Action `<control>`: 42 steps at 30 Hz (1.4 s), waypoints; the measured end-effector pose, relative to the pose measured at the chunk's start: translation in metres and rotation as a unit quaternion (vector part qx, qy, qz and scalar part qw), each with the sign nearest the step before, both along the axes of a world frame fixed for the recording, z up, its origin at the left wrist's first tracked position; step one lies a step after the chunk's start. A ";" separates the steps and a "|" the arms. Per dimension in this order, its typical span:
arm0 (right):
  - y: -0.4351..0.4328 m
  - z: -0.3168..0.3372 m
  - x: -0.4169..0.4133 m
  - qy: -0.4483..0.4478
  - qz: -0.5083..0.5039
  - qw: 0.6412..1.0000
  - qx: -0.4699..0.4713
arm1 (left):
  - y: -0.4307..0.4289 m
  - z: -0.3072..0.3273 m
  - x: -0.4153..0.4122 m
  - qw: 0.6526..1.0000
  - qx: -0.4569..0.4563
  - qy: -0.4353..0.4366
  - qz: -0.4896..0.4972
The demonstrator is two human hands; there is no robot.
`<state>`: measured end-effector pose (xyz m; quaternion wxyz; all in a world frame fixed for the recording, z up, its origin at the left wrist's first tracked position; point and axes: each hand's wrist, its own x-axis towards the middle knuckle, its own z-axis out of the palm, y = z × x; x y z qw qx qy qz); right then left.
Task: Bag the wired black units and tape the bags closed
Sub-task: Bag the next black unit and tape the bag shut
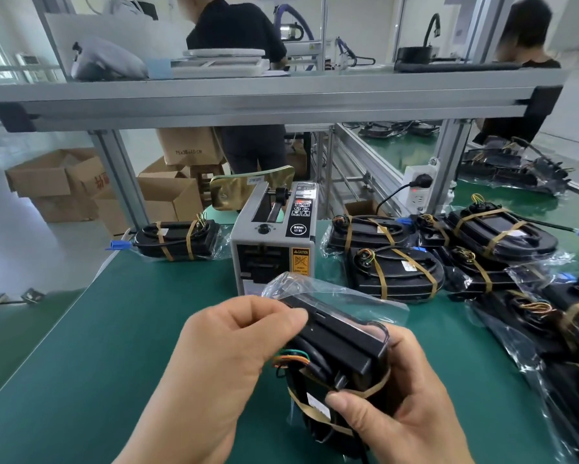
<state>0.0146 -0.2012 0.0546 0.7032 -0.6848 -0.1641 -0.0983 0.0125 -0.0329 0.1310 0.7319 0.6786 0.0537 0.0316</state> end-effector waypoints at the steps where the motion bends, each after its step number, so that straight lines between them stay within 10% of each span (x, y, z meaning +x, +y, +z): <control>1: 0.000 -0.001 -0.001 -0.004 -0.006 1.000 -0.011 | -0.001 0.002 -0.001 1.000 0.019 -0.009 0.004; 42: 0.008 -0.001 -0.008 -0.070 -0.022 0.994 -0.079 | 0.002 -0.015 0.006 0.993 0.114 -0.002 0.034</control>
